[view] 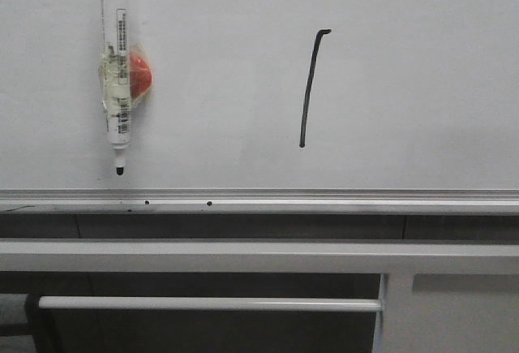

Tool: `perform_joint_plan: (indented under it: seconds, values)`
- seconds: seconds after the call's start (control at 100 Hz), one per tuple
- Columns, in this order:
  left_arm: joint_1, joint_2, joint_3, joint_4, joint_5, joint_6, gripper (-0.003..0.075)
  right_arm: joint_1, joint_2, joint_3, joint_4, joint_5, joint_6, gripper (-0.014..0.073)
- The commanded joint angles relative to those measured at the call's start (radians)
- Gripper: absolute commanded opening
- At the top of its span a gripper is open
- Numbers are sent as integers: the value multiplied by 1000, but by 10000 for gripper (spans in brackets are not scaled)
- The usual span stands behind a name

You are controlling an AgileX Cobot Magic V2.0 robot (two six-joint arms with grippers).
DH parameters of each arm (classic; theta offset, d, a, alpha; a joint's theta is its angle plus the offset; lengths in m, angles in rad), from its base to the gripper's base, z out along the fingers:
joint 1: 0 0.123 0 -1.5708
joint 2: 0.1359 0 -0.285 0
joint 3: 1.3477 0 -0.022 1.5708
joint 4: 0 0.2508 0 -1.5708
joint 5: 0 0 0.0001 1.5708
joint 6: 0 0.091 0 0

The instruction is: Write number 1 on whiteboard

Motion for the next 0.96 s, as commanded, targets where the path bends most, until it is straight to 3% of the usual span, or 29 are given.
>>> perform_joint_plan:
  seconds: [0.0,0.95]
  values:
    - [1,-22,7,-3,-70,-8,-20,-52,-12,26,-22,-8,-4,-63]
    - [1,-22,7,-3,-70,-8,-20,-73,-12,26,-22,-8,-4,-63]
